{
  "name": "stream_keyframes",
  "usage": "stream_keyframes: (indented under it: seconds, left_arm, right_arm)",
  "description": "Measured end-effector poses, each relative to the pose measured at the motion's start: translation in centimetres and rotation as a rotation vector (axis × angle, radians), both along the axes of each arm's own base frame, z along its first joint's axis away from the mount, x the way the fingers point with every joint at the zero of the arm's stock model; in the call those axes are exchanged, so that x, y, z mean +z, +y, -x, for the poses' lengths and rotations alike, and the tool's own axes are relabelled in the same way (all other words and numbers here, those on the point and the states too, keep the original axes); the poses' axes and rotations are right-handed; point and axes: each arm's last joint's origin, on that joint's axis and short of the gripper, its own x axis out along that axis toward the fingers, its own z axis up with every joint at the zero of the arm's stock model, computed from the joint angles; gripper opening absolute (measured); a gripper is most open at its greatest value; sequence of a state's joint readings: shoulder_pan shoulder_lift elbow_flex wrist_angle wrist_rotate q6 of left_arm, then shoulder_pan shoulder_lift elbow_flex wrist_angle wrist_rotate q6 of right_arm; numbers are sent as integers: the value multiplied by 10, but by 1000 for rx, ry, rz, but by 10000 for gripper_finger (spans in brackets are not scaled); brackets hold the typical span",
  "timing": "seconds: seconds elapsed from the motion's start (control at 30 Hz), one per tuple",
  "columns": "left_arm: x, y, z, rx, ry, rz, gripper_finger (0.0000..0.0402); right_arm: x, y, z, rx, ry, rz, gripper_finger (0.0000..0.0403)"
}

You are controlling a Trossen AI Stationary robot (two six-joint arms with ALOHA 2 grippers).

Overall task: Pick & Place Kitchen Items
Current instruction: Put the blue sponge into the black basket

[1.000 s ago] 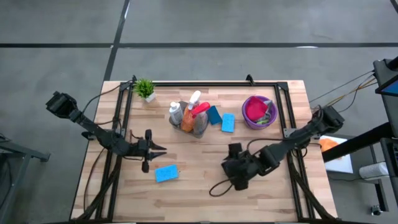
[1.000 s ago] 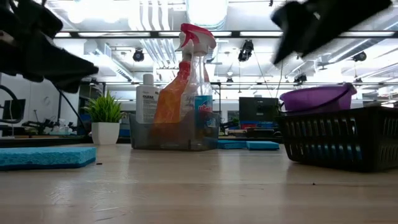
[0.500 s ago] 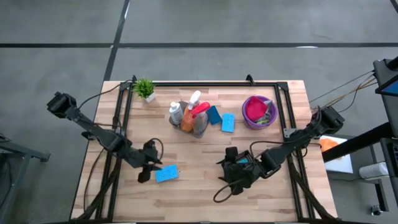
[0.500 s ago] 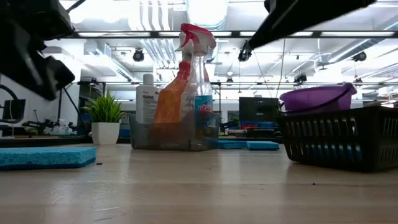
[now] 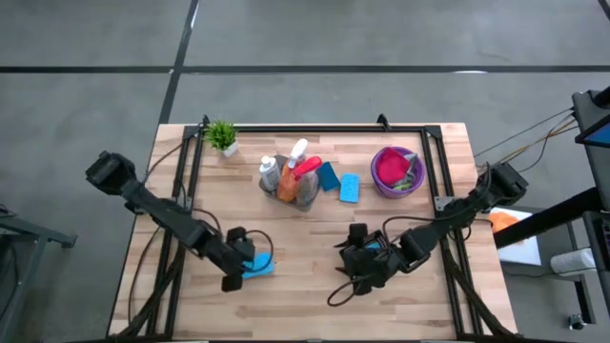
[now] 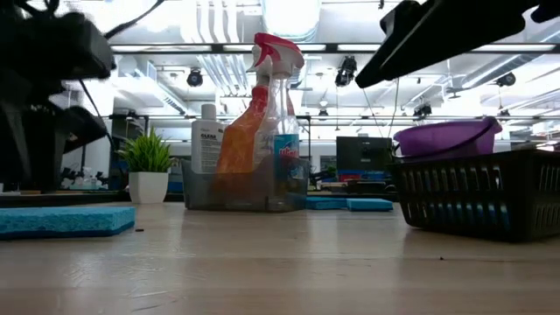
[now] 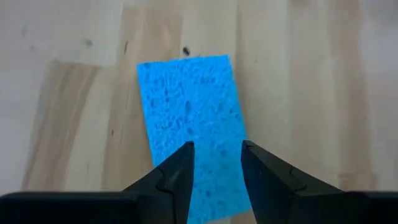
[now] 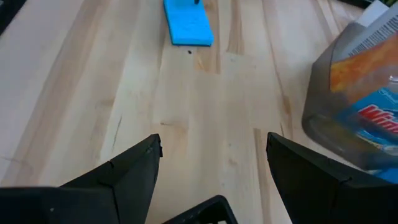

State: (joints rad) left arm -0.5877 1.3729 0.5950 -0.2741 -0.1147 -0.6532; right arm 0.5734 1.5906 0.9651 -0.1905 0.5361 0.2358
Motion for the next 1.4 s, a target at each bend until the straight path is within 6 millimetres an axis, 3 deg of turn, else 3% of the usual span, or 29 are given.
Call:
stream_keyframes:
  seconds: [0.4,0.53,0.7,0.9,1.23,1.4]
  left_arm:
    - [-30,-16,-24,42,181,-81,137]
    - [-30,-17,-25,67,213,-93,106]
    - [-24,-15,-24,79,221,-81,13]
    - [-14,-14,-21,93,208,-49,2]
    - [26,-18,-32,76,20,-37,0]
    - [30,-18,-32,79,22,-45,0]
  right_arm:
    - [-2,2,3,-21,-13,13,288]
    - [-1,4,4,-24,-19,21,288]
    - [-1,4,4,-26,-21,24,288]
    - [-1,4,4,-25,-21,24,288]
    - [0,4,5,-57,-49,75,288]
    - [-4,8,0,-21,-144,23,288]
